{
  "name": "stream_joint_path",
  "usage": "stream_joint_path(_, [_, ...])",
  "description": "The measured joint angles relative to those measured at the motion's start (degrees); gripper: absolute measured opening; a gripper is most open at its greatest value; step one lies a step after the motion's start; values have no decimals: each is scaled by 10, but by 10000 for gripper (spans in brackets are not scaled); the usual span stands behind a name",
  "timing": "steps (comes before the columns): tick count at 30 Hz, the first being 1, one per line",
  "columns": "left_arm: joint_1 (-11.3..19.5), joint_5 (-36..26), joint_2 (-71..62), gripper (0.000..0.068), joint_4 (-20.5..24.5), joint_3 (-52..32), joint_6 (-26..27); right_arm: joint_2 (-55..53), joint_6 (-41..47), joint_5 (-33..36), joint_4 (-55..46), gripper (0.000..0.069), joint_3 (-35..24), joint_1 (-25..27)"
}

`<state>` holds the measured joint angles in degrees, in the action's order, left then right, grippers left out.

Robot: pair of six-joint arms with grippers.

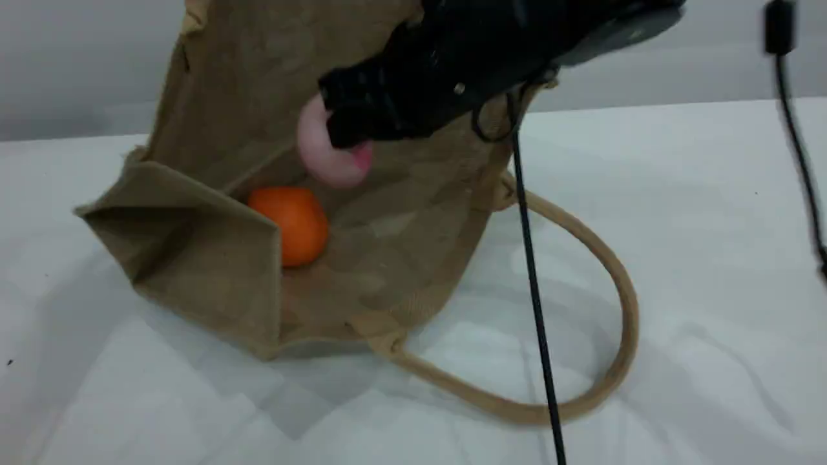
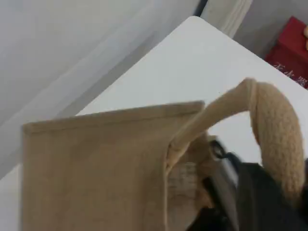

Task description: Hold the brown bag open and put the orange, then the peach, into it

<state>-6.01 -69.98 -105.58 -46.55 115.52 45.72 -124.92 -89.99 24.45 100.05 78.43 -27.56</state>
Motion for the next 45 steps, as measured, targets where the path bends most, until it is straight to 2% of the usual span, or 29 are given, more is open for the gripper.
stream_joint_path(5, [0, 0, 0, 78, 1, 0, 1, -49, 0, 17, -2, 28, 21, 0])
stream_joint_path(12, [0, 1, 0, 78, 1, 0, 1, -40, 4, 46, -1, 40, 20, 0])
stream_joint_path(17, [-1, 1, 0, 78, 1, 0, 1, -10, 82, 70, -27, 42, 20, 0])
stream_joint_path(23, [-11, -1, 0, 78, 1, 0, 1, 42, 172, 84, -156, 43, 19, 0])
stream_joint_path(27, [-34, 0, 0, 78, 13, 0, 3, 26, 177, 70, -179, 43, 19, 0])
stream_joint_path(30, [-46, 0, 0, 78, 24, 0, 3, 7, 176, 63, -151, 43, 19, -9])
stream_joint_path(38, [-52, 0, 0, 78, 20, 0, 3, -30, 124, -19, -109, 50, 20, -33])
stream_joint_path(42, [-52, 0, 0, 78, 17, 0, 3, -31, 123, -17, -92, 97, 20, -33])
stream_joint_path(45, [-52, 0, 0, 78, 16, 0, 3, -31, 123, -16, -87, 190, 20, -33])
